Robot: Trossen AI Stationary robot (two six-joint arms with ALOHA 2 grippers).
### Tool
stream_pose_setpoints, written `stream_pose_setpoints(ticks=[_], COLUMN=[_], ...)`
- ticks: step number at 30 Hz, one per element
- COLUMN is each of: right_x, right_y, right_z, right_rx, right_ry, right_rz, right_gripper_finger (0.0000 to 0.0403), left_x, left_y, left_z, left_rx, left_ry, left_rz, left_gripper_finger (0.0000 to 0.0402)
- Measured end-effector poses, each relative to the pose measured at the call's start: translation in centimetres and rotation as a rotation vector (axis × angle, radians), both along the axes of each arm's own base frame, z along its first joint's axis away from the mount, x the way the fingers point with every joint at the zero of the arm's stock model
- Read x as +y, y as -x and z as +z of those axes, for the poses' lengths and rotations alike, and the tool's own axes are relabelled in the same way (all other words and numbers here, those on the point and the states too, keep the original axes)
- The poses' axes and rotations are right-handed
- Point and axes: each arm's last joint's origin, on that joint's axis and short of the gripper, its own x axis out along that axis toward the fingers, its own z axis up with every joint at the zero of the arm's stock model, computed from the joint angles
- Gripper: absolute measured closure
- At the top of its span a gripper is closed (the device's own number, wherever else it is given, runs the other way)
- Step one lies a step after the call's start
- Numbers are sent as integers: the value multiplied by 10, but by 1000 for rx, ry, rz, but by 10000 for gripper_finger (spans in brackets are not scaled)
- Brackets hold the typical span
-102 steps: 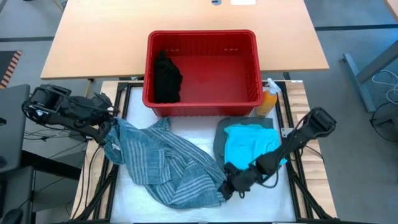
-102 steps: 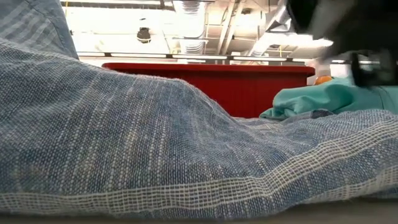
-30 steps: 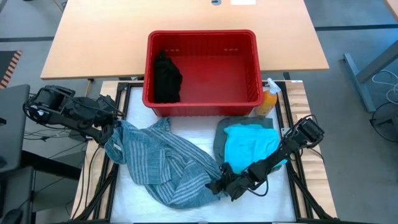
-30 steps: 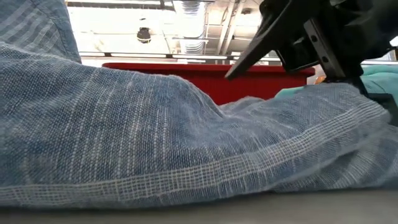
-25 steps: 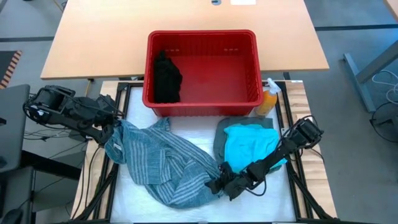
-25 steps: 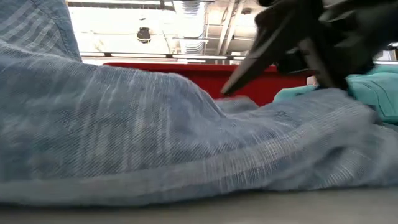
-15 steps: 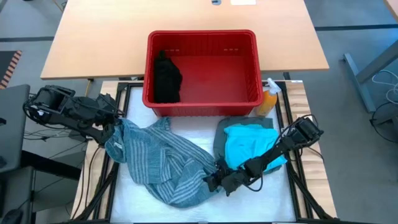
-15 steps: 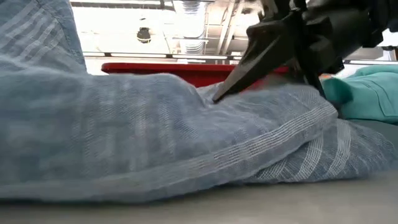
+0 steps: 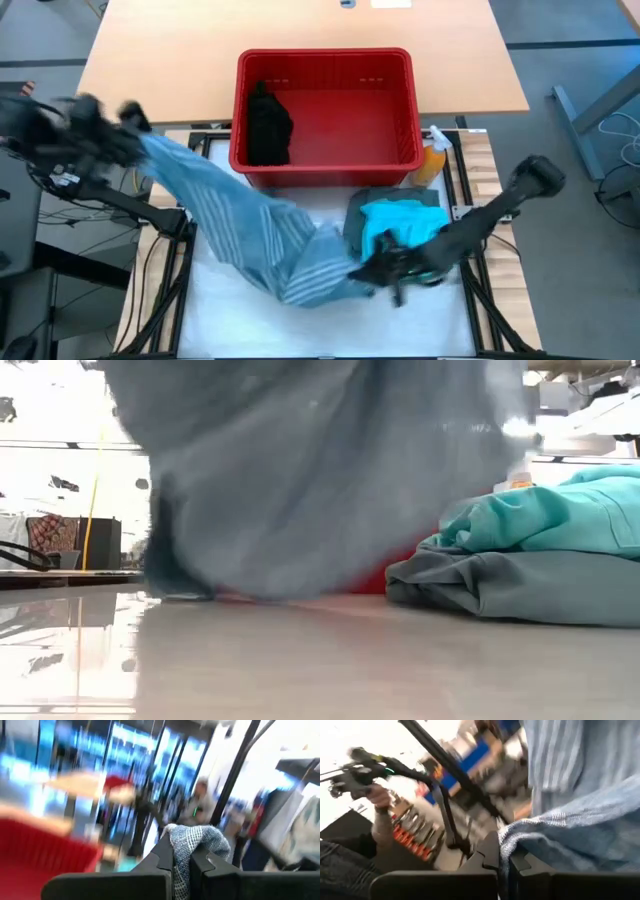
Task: Fold Laundry from Bin
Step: Fold the blue shirt
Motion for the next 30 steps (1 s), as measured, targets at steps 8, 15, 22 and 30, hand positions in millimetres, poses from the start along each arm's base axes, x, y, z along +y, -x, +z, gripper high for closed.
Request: stream_pose_setpoints(ticks=[8,15,22,30], right_x=[-32,-45,-32,-2], right_y=[118,168,198,195], right_z=[80,87,59,-22], right_rx=[-221,-128,-23,377], right_ry=[283,353,415,-70], right_rz=[-243,-314,-166,-1], right_gripper_finger=[384,384,384,384], left_x=[9,11,13,12], left_y=[32,35,35,27], left_z=[30,32,28,20], left_rx=[-213,-219,-171,-97], left_ry=[-29,-30,-48,-65], left_rz=[62,106,182,204], left_gripper_finger=[401,401,401,401])
